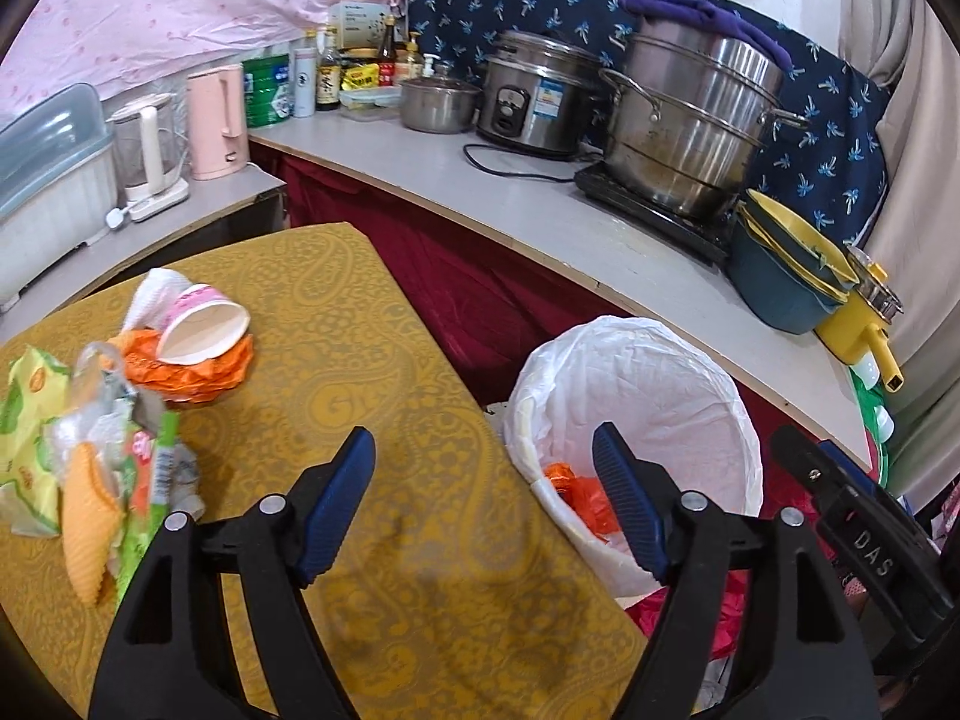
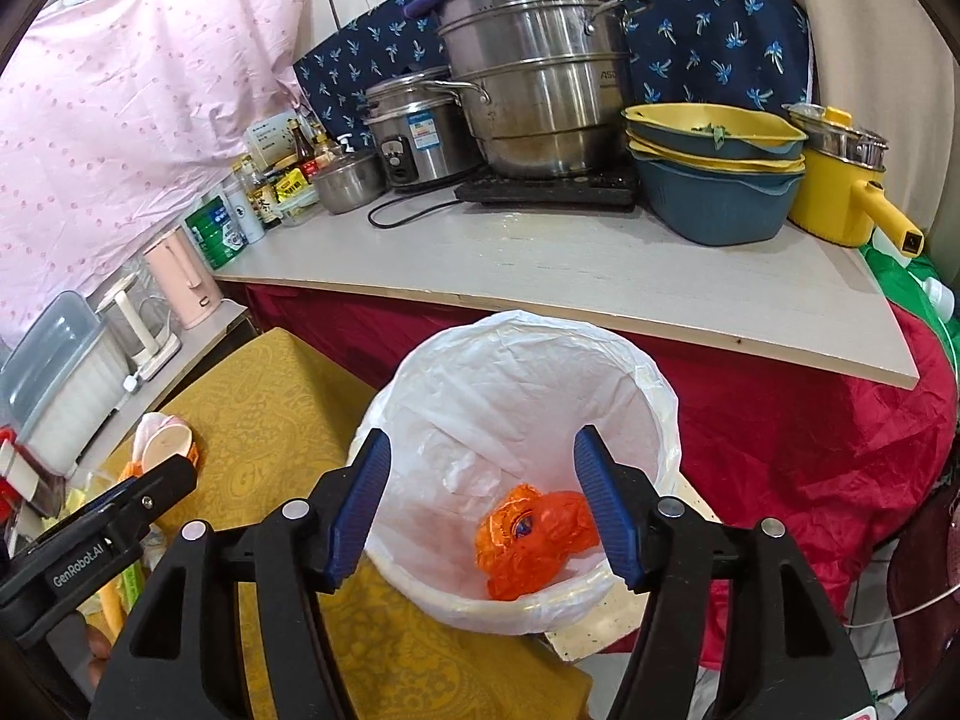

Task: Collect trash
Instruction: 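Lower the red bag into the white bin and open the right gripper, then move both grippers back over the trash on the table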

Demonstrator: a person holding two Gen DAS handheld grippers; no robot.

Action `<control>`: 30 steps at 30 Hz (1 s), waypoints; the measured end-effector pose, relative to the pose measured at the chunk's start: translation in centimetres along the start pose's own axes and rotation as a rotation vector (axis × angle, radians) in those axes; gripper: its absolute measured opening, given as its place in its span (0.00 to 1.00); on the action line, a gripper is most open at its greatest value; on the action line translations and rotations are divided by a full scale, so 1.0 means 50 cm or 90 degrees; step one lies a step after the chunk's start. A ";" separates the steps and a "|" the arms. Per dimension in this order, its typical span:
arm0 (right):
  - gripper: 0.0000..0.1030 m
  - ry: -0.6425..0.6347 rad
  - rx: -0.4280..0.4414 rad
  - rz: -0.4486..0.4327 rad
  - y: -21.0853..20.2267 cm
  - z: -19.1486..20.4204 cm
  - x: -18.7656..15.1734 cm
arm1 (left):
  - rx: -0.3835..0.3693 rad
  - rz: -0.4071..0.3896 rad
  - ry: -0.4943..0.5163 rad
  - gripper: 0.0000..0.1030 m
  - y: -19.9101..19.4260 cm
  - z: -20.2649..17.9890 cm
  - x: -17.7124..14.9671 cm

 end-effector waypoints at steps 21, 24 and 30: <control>0.70 -0.069 0.062 -0.023 -0.131 0.169 -0.054 | 0.089 -0.051 -0.044 0.79 -0.193 0.165 -0.066; 0.70 -0.084 0.074 -0.018 -0.138 0.200 -0.070 | 0.106 -0.053 -0.047 0.79 -0.209 0.190 -0.078; 0.70 -0.119 0.096 -0.003 -0.146 0.264 -0.106 | 0.134 -0.049 -0.063 0.79 -0.237 0.251 -0.109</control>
Point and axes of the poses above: each gripper's, at about its wrist camera, not at the fingertips, and y roughly the way its jaws point, z to its left, x to its top, the point moved 5 cm from there along y, roughly the way its jaws point
